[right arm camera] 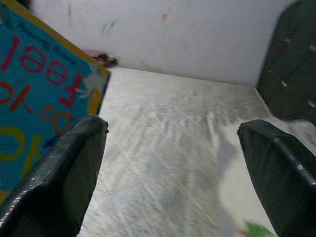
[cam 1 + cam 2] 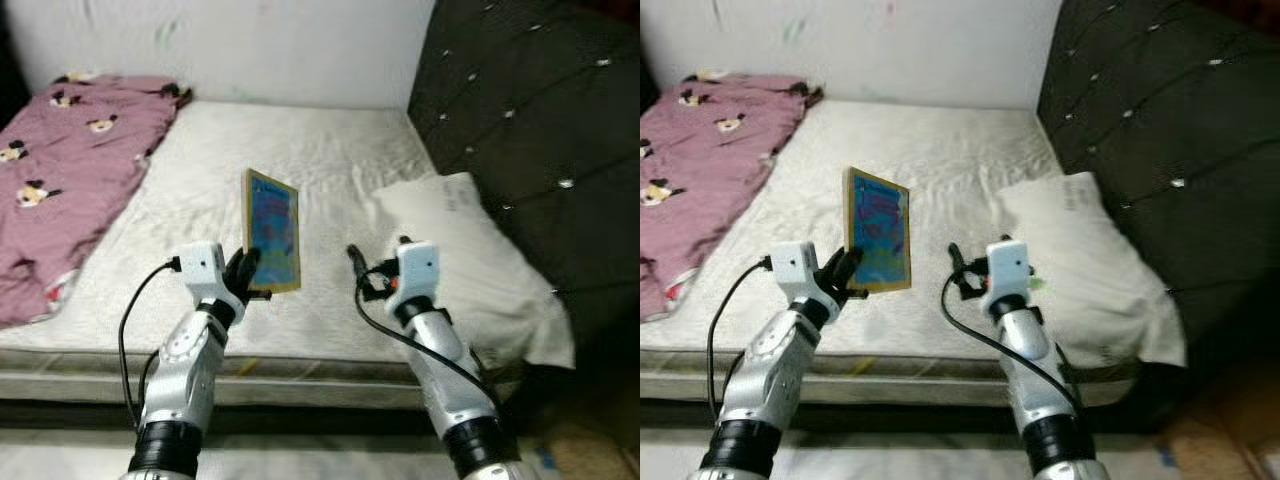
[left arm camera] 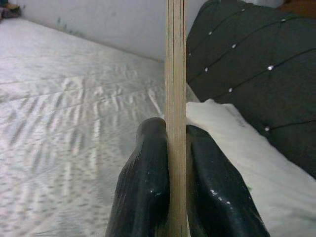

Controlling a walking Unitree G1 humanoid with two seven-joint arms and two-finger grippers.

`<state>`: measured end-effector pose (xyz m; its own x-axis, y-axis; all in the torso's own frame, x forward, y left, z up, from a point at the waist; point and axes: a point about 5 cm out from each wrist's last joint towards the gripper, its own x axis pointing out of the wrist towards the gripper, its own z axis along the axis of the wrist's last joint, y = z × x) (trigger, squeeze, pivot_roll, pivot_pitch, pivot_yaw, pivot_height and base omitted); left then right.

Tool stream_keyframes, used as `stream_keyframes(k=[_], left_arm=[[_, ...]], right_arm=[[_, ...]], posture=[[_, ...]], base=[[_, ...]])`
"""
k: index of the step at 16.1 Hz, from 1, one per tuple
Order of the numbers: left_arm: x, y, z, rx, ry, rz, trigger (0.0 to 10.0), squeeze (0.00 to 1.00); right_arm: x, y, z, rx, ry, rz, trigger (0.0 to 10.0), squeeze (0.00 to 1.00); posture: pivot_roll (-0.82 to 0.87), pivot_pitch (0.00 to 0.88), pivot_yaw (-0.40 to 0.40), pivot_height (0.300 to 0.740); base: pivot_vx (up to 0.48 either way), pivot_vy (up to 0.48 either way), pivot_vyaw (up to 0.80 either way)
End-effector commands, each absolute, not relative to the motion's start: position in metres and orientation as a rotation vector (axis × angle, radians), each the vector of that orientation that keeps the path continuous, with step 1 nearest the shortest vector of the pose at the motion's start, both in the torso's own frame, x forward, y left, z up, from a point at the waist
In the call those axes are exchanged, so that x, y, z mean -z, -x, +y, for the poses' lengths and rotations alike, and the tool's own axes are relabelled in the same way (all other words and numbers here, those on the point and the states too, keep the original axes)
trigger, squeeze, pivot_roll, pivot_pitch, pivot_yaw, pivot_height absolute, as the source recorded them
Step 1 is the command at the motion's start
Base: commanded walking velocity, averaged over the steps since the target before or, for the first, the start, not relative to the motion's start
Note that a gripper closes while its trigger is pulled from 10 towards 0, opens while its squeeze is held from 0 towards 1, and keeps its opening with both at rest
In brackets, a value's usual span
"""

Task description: Clean up the room

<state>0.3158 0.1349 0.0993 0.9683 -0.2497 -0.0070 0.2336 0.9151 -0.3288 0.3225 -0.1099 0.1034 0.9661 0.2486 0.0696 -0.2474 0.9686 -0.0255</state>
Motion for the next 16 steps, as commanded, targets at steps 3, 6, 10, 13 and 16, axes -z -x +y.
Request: stream_keyframes(k=[3, 6, 10, 13, 16], left_arm=[[-0.1110, -0.3206, 0.1255, 0.283, 0.343, 0.001, 10.0, 0.00], [-0.1140, -0.3184, 0.1231, 0.319, 0.359, -0.029, 10.0, 0.00], [-0.1142, -0.3185, 0.1221, 0.324, 0.364, -0.032, 10.0, 0.00], [-0.1139, -0.3184, 0.1220, 0.330, 0.365, -0.031, 10.0, 0.00], [-0.1131, -0.3184, 0.1217, 0.329, 0.361, -0.026, 10.0, 0.00]], right_arm=[[-0.1058, -0.3248, -0.1142, -0.239, 0.021, -0.075, 10.0, 0.00], [-0.1056, -0.3250, -0.1142, -0.241, 0.022, -0.075, 10.0, 0.00], [-0.1054, -0.3251, -0.1145, -0.244, 0.024, -0.074, 10.0, 0.00], [-0.1050, -0.3249, -0.1143, -0.243, 0.026, -0.073, 10.0, 0.00], [-0.1046, -0.3248, -0.1142, -0.244, 0.026, -0.073, 10.0, 0.00]], posture=[[-0.01, 0.000, -0.020, 0.740], [-0.01, 0.000, -0.022, 0.740], [-0.01, 0.000, -0.025, 0.740], [-0.01, 0.000, -0.024, 0.740], [-0.01, 0.000, -0.023, 0.740]], base=[[0.000, 0.000, 0.00], [0.105, 0.000, 0.00], [0.344, 0.000, 0.00], [0.342, 0.000, 0.00], [0.321, 0.000, 0.00]])
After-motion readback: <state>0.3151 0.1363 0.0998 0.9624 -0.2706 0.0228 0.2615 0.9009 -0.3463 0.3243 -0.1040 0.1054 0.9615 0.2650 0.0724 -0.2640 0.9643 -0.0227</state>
